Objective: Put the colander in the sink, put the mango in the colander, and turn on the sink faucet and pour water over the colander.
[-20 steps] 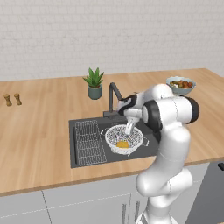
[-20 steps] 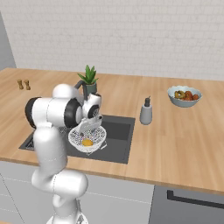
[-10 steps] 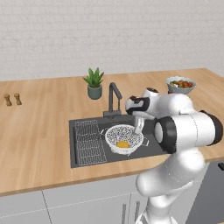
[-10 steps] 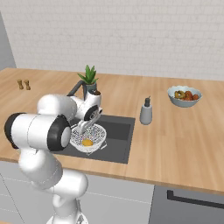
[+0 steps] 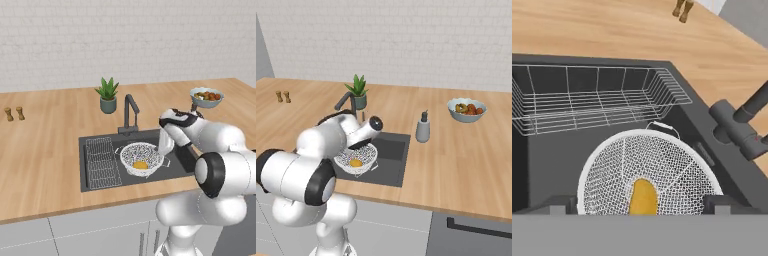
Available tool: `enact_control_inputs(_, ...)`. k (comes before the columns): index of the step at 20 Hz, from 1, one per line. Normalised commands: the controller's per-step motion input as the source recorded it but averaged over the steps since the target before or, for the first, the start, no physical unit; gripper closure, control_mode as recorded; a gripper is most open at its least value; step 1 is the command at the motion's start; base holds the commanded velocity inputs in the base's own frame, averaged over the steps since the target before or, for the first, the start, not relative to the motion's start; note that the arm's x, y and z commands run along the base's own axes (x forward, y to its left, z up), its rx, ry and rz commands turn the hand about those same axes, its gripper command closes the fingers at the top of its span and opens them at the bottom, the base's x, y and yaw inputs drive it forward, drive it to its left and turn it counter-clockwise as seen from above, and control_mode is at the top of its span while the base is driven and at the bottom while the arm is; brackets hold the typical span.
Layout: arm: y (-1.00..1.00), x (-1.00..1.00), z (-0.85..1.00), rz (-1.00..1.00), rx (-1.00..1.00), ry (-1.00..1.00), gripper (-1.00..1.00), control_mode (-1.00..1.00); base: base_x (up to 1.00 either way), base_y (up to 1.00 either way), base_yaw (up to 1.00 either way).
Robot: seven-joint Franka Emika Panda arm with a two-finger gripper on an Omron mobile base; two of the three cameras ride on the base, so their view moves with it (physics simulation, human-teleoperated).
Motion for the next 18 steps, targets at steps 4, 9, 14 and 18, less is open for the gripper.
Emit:
enact_control_inputs(4, -0.06, 0.31, 0.44, 0.0, 0.45, -0.01, -1.0, -1.0, 0.0, 0.0, 0.0)
enact_control_inputs(9, -0.14, 0.42, 0.24, 0.0, 0.34, -0.04, -1.0, -1.0, 0.0, 0.0, 0.0)
enact_control_inputs(14, -0.01, 0.53, 0.11, -0.03, 0.24, -0.15, -1.0, -1.0, 0.0, 0.0, 0.0)
enact_control_inputs(18, 0.16, 0.53, 0.1, -0.09, 0.11, -0.22, -1.0, -1.0, 0.0, 0.0, 0.0)
